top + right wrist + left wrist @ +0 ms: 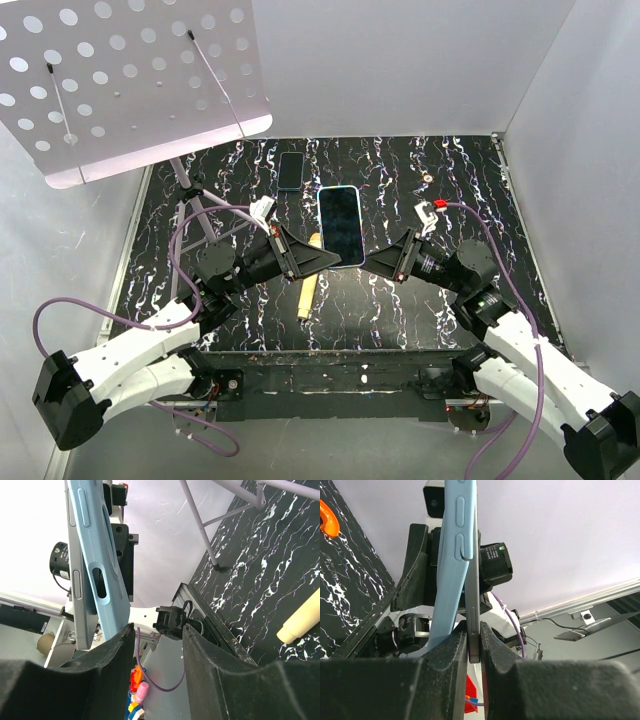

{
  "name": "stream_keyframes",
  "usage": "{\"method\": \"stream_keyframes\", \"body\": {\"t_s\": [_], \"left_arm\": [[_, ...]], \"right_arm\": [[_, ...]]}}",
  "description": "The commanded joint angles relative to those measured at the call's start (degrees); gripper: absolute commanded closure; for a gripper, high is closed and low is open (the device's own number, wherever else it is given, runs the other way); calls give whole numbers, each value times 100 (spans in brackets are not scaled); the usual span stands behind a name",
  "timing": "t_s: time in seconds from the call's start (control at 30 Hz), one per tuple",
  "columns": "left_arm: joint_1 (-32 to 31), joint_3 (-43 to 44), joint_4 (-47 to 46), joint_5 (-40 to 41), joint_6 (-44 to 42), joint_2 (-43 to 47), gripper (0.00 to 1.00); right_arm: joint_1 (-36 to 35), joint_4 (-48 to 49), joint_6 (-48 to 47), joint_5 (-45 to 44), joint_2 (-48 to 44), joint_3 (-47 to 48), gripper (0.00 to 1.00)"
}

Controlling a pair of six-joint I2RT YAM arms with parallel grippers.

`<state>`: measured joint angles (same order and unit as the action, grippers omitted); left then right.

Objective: Take the phone out of the phone case
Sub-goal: Remove the phone case from the phone.

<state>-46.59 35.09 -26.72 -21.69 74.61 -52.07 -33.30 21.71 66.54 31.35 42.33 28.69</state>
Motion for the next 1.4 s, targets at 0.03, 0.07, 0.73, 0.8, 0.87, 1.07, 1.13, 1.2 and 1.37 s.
{"method": "stream_keyframes", "body": {"t_s": [0.03,0.07,0.73,0.8,0.87,1.07,1.13,1.2,1.37], "left_arm": [[44,77,-378,95,-60,171,100],[53,94,-317,112,-130,197,100],[141,103,89,175,-544,348,100],[150,24,-157,95,-351,260,100],[150,-20,-394,-36,-202,128,100],[150,-116,-905,-256,133,-163,100],[150,-125,-914,-291,142,-189,100],[141,-134,-914,-318,150,-207,100],[150,-169,-914,-318,168,-172,100]], "right_arm": [[-98,414,-27,-50,-110,75,51],[-98,143,-132,-137,-154,119,51],[-282,474,16,-156,30,190,54],[-300,535,25,-165,74,190,55],[-326,693,78,-173,109,146,55],[-353,808,131,-252,153,32,59],[-362,843,148,-279,153,-21,61],[-362,826,131,-288,144,-30,64],[-362,685,87,-367,171,-56,73]]}}
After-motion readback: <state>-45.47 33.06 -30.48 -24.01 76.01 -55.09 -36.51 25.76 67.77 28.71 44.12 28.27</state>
